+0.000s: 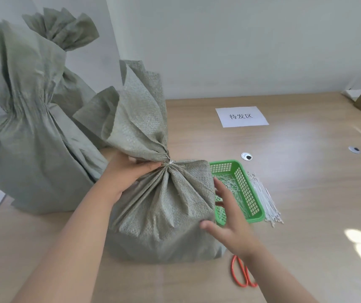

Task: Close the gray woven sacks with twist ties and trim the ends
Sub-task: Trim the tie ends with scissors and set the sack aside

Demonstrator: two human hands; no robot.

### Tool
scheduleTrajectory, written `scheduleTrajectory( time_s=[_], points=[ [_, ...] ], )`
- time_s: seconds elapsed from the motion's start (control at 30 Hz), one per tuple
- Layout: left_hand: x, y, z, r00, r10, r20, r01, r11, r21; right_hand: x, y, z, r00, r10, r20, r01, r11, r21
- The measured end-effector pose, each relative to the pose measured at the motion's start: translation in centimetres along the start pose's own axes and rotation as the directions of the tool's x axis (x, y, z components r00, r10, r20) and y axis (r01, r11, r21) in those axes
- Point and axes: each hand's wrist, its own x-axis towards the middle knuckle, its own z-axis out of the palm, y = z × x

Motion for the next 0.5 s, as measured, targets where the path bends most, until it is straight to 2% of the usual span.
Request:
scheduleTrajectory(
  time_s=[0.17, 0.4, 0.5],
  points=[
    [-2.7, -3.0, -5.0, 0.997, -0.029, -0.065, 0.032, 0.998, 0.051, 0.2, -0.2, 1.4, 0.996, 0.09, 0.001, -0.09, 0.996, -0.009],
    [-9.6, -11.1, -7.5, 0.986, -0.096, 0.138, 0.107, 0.991, -0.079, -0.4, -0.4, 2.2, 0.979, 0.201, -0.034, -0.201, 0.98, 0.007],
    [-10.8, -13.0, -6.4, 0.972, -0.119, 0.205, 0.134, 0.989, -0.062, -0.7, 0.4, 2.5, 0.974, 0.226, 0.012, -0.226, 0.974, 0.008]
  ],
)
